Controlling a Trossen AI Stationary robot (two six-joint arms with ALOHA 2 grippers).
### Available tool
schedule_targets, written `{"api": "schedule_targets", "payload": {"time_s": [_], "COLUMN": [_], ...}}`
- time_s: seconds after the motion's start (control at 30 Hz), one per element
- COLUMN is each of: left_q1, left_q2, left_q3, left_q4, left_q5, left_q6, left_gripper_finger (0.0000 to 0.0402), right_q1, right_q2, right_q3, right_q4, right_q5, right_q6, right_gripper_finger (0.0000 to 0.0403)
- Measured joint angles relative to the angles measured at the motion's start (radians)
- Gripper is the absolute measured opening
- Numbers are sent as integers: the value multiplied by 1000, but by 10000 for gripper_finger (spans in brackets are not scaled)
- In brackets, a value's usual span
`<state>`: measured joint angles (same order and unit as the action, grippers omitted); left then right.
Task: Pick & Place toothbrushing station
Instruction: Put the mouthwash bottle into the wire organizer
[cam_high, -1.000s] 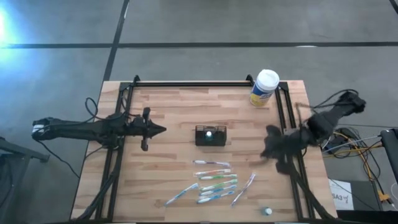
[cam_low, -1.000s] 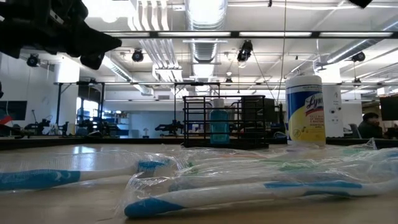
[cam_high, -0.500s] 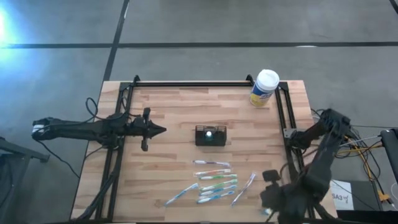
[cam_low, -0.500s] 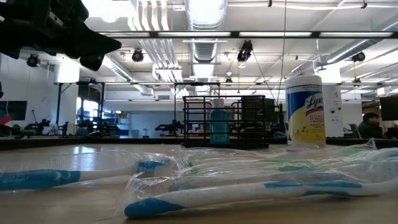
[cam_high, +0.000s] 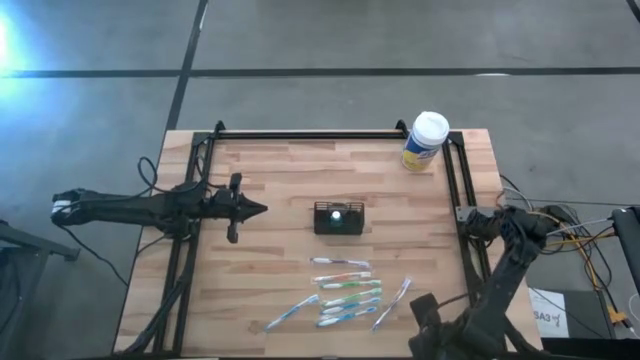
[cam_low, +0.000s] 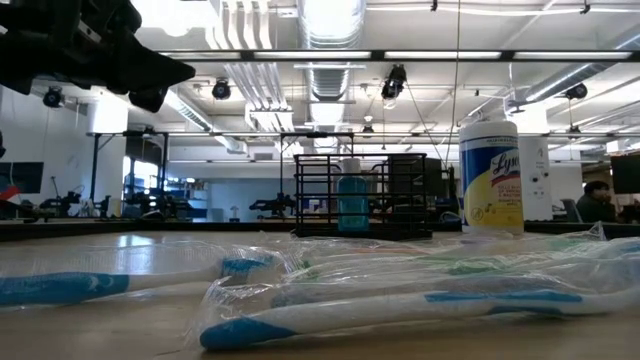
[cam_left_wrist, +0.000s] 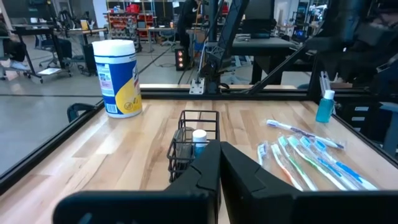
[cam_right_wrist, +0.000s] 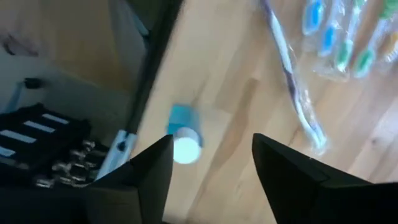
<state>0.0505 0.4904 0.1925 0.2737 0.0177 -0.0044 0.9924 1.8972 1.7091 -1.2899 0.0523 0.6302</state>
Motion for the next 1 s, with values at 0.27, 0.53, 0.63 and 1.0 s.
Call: {"api": "schedule_targets", "payload": {"time_s": [0.27,0.53,0.63,1.0], "left_q1": [0,-1,-1,-1], "left_q2": [0,3,3,3], "left_q3": [0,0,0,-1], "left_q4": [-37,-39,-39,-39], "left_q5": [0,1,1,1], "left_q6": [2,-6,-14,1], "left_gripper_finger": [12,12,12,12], "right_q1": [9,63,70,71], "right_q2": [41,71,71,70], "right_q3": [23,17,0,-79], "right_q4": [42,32,31,29], "right_q5": [-10,-41,-26,11], "right_q6": [19,47,35,-54], "right_gripper_finger": [241,234,228,221]}}
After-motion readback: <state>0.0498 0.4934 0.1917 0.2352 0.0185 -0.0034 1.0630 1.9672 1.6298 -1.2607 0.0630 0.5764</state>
